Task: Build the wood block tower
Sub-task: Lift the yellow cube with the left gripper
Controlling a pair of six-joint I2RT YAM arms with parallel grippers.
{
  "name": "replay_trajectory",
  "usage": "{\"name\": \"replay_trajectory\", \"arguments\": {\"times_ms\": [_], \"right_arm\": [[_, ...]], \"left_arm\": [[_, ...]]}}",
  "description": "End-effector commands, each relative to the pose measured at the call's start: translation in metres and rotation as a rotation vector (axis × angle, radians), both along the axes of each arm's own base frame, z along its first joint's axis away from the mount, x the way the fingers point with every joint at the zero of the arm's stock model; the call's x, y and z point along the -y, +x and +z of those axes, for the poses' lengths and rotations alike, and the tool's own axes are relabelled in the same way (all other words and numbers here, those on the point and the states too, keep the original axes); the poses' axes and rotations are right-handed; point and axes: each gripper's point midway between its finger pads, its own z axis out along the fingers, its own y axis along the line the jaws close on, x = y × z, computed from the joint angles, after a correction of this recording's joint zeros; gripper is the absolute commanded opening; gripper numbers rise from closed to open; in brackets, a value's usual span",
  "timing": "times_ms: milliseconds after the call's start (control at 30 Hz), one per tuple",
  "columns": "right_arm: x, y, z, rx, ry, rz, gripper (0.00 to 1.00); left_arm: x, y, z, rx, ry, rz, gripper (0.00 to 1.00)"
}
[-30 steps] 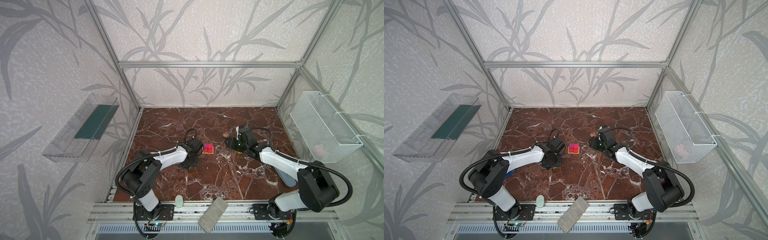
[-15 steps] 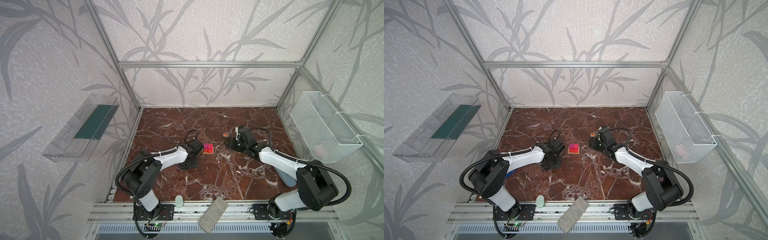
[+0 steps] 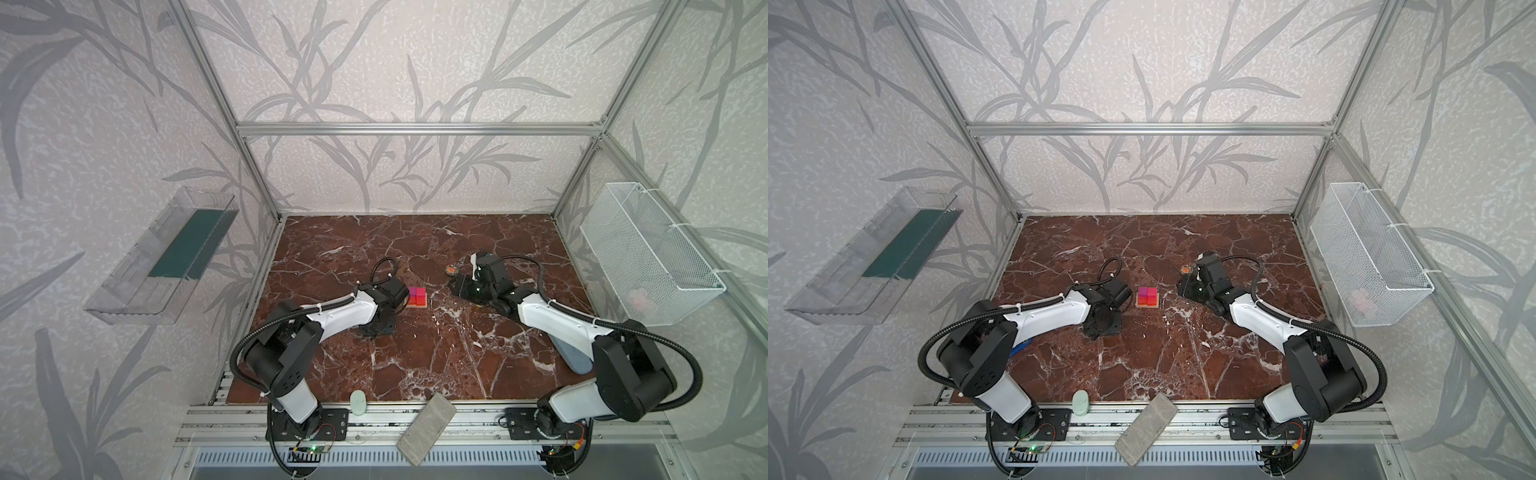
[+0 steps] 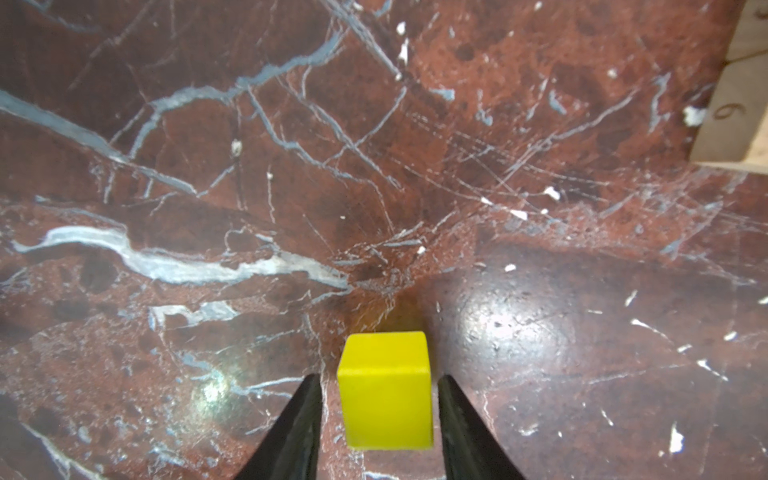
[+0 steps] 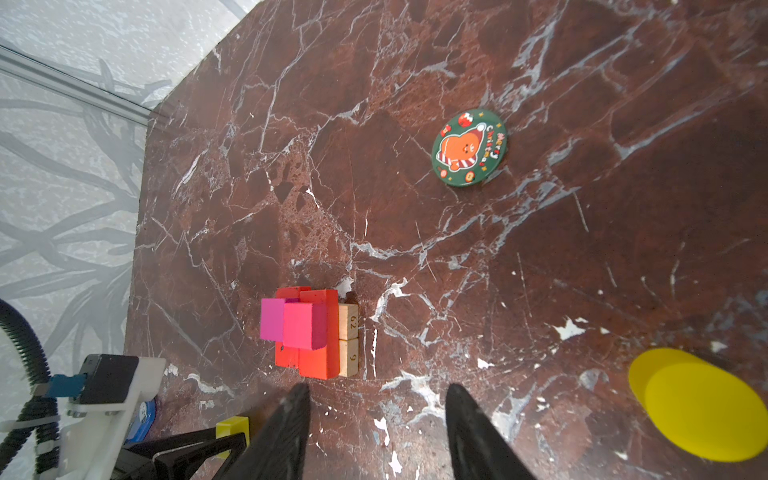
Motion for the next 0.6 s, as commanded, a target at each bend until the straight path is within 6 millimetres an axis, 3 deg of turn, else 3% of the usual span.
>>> {"name": "replay_trajectory", "arguments": {"times_ms": [0,567], "right_arm": [[-0.0002,0.0022,-0.0009,0.004,0.003,0.001,0.54],[0.0009,0.0022,0.0001,0.007,-0.002,-0.001,0.54]], "left_arm": [[-0.0026,0.0044,0.0048,0.01,0.039,-0.006,0.45],[-0.0015,0.0054,0.0001,0.001,0.049,-0.009,0.41]]}}
